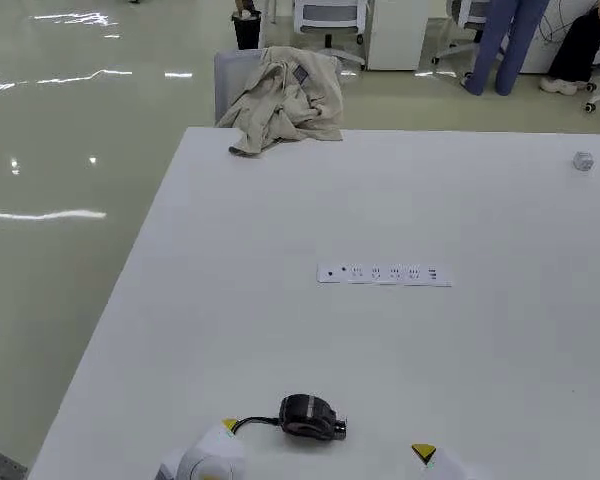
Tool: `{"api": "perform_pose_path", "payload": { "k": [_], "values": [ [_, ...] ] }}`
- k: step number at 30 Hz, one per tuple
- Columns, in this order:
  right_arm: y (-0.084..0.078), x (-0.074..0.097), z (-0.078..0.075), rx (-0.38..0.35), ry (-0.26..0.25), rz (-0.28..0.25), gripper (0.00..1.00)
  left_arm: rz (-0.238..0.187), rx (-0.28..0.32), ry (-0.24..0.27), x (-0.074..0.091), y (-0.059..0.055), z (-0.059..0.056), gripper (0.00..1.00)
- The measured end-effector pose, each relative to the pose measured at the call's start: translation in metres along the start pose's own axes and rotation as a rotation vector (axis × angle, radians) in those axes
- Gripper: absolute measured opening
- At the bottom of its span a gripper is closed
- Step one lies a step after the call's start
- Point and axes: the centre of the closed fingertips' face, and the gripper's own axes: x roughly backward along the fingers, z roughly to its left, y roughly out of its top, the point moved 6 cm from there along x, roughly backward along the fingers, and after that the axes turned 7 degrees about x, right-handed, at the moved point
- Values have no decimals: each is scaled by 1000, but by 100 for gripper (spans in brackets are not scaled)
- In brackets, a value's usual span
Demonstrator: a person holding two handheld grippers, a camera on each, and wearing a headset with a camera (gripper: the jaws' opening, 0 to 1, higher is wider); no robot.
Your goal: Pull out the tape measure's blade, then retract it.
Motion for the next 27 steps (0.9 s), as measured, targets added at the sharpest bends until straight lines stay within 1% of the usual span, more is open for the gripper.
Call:
{"api": "perform_pose_path", "payload": {
  "k": [4, 8, 10, 16, 17, 19, 22, 24, 27],
  "values": [
    [0, -5, -2, 28, 19, 3, 83, 10, -27, -14, -4, 4, 1, 87],
    [-1, -10, -4, 70, 42, 8, 81, 21, -71, -35, -9, 8, 3, 86],
    [-1, -13, -6, 75, 43, 8, 81, 30, -88, -41, -11, 10, 4, 85],
    [2, -19, -13, 99, 61, -1, 78, 37, -123, -58, -16, 16, 7, 84],
    [3, -20, -15, 102, 57, 2, 77, 41, -131, -63, -17, 16, 7, 84],
    [4, -21, -15, 110, 66, -1, 77, 46, -142, -69, -19, 17, 8, 84],
    [6, -23, -16, 133, 80, -2, 75, 59, -172, -87, -24, 17, 11, 84],
    [8, -25, -17, 135, 82, -8, 75, 64, -190, -103, -27, 17, 12, 83],
    [7, -29, -20, 149, 85, -2, 73, 72, -222, -116, -30, 18, 13, 82]
  ]
}}
